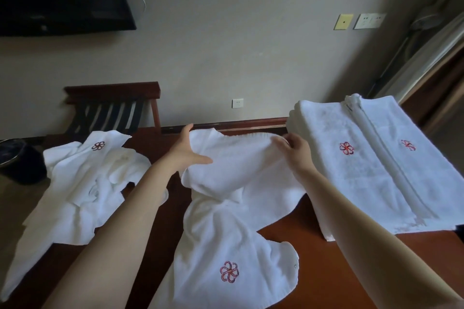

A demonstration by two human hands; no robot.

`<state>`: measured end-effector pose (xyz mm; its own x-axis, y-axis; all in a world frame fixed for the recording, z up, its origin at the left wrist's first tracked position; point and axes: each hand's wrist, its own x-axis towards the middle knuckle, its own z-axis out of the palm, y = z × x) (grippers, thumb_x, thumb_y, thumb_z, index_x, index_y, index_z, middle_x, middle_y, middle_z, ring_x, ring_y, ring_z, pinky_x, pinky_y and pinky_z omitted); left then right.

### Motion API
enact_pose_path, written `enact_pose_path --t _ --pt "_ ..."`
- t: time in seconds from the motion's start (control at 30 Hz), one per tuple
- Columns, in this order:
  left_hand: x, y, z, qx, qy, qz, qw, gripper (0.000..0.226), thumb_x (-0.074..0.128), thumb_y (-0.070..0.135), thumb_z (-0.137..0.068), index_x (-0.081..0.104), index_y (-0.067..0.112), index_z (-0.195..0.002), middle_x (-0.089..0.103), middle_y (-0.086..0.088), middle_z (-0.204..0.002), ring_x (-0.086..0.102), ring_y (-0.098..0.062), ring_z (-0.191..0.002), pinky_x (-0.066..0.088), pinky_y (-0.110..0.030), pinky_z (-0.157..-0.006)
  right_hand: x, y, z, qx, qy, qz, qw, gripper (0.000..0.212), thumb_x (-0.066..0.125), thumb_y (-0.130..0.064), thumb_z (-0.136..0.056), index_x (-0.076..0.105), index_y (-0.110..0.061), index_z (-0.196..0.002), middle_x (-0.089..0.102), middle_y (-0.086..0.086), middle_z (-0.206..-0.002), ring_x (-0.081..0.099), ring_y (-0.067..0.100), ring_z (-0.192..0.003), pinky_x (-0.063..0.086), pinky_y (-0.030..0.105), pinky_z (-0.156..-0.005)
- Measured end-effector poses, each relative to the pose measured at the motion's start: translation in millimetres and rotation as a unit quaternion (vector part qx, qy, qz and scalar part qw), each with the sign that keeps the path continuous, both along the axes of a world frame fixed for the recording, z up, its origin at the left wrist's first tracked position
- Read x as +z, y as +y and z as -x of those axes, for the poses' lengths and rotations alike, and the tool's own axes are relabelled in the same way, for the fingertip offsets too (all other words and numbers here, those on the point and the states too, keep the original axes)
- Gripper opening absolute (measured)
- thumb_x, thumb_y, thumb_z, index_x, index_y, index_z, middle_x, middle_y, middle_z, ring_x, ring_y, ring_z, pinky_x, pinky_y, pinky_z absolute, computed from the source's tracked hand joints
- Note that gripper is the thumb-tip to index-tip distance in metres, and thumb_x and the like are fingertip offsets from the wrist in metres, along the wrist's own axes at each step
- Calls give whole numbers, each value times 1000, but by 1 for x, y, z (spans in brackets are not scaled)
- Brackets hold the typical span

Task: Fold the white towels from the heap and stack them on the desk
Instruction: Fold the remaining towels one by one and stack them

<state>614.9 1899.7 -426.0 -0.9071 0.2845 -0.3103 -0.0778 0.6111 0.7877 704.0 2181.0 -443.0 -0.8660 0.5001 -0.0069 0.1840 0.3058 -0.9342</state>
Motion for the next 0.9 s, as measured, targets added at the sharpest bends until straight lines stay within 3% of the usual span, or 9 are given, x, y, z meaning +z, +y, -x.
enact_pose_path --t 0.07,0.17,0.27,0.37,0.43,0.57,0.63,0.77,0.9 --pt "1 1 20 31 51 26 998 111 85 22 -69 11 26 -151 24 -3 -155 28 -25 -140 34 -33 -100 15 -2 26 -8 24 -51 998 26 68 -34 -86 61 -11 -78 57 -10 -66 50 4 -62 39 19 -57" --pt "9 5 51 136 126 20 983 80 79 29 -74 35 21 -141 50 -4 -137 52 -24 -119 44 -32 -87 40 -4 68 9 48 -166 985 23 63 -36 -90 55 -17 -78 52 -9 -62 50 10 -62 37 27 -55" --pt "15 8 82 175 165 -2 971 57 71 27 -78 48 19 -129 58 0 -120 57 -20 -102 45 -30 -76 61 -5 114 25 80 -320 944 21 56 -34 -94 59 -13 -91 58 -2 -72 53 24 -70 30 30 -56" --pt "9 8 108 206 156 -6 966 47 61 19 -83 47 14 -128 57 -6 -117 57 -24 -97 42 -28 -70 59 -9 160 63 57 -430 899 25 48 -31 -98 59 -9 -99 66 9 -91 59 33 -80 32 32 -58" --pt "-3 7 121 216 120 6 969 44 54 17 -89 46 10 -131 56 -12 -124 56 -28 -103 42 -30 -74 43 -12 181 84 4 -427 900 25 41 -28 -100 56 -7 -102 65 13 -97 59 36 -84 34 34 -61" --pt "-33 5 142 215 55 56 973 42 44 15 -94 45 4 -134 52 -19 -132 51 -36 -118 45 -39 -96 3 -13 207 134 -87 -297 941 24 37 -15 -100 54 -6 -113 63 19 -107 57 37 -96 39 36 -70" --pt "-42 6 152 237 25 49 970 42 41 17 -95 43 3 -134 50 -21 -134 50 -37 -119 42 -44 -101 -11 -12 213 144 -106 -265 947 25 38 -11 -98 56 -4 -115 61 19 -112 54 36 -102 40 36 -78" --pt "-53 16 163 339 20 1 940 58 42 33 -97 28 8 -148 36 -18 -148 40 -38 -131 37 -49 -106 -29 -19 215 119 -105 -349 924 28 42 -22 -98 53 -7 -120 54 15 -119 44 34 -110 35 38 -89" --pt "-75 18 150 333 24 27 942 64 47 39 -97 27 8 -149 33 -16 -151 33 -34 -138 32 -46 -111 -46 -25 196 145 -95 -362 916 34 50 -25 -95 50 -11 -126 49 10 -128 43 30 -118 39 41 -96"
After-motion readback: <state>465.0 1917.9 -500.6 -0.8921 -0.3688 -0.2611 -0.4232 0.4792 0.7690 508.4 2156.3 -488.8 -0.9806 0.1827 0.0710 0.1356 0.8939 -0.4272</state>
